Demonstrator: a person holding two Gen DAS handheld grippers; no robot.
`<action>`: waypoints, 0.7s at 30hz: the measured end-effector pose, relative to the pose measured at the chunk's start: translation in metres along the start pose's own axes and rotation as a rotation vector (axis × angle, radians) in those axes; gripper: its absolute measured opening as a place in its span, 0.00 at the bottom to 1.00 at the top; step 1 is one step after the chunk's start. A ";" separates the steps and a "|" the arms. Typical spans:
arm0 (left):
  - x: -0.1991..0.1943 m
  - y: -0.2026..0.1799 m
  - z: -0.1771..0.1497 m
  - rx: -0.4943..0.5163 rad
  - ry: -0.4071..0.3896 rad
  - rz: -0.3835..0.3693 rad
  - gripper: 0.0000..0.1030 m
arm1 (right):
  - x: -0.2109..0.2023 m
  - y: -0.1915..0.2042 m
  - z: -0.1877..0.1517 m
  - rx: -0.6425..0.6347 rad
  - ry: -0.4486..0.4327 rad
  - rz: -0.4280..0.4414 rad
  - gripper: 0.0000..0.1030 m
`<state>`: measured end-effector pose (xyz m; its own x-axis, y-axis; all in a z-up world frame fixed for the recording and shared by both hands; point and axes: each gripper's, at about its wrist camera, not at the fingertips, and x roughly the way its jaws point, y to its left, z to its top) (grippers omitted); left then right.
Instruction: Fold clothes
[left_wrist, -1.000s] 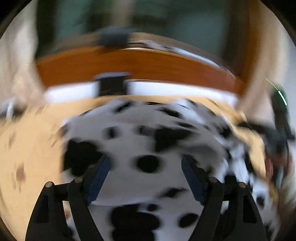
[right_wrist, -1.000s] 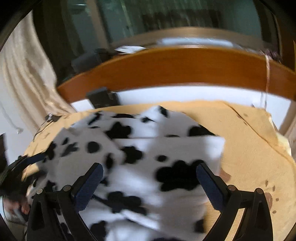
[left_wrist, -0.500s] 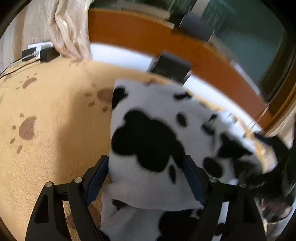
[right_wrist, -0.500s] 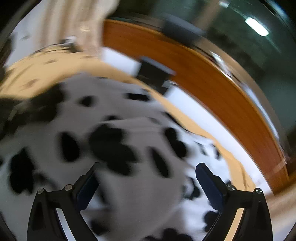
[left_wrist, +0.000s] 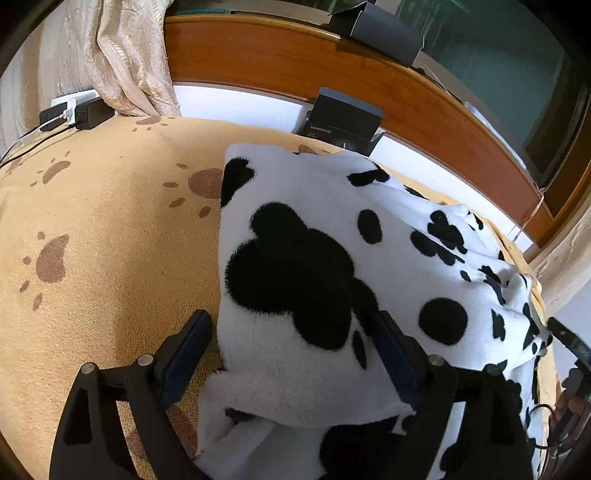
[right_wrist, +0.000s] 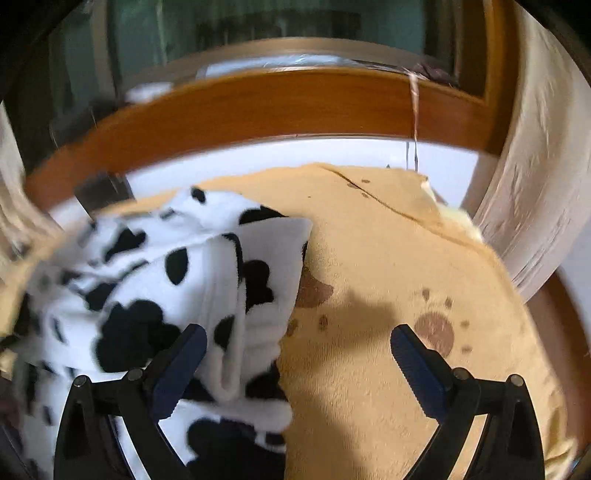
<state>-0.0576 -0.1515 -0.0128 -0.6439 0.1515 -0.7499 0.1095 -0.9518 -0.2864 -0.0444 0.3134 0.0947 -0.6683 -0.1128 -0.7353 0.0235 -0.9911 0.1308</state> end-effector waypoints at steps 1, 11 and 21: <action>0.000 0.001 0.000 -0.006 -0.001 -0.007 0.87 | -0.003 -0.002 0.002 0.011 -0.006 0.049 0.98; -0.030 0.034 0.034 -0.197 -0.049 -0.041 0.88 | 0.037 -0.002 0.045 0.076 0.058 0.332 0.77; 0.042 0.005 0.062 -0.012 0.108 0.017 0.99 | 0.083 0.041 0.042 -0.106 0.114 0.272 0.55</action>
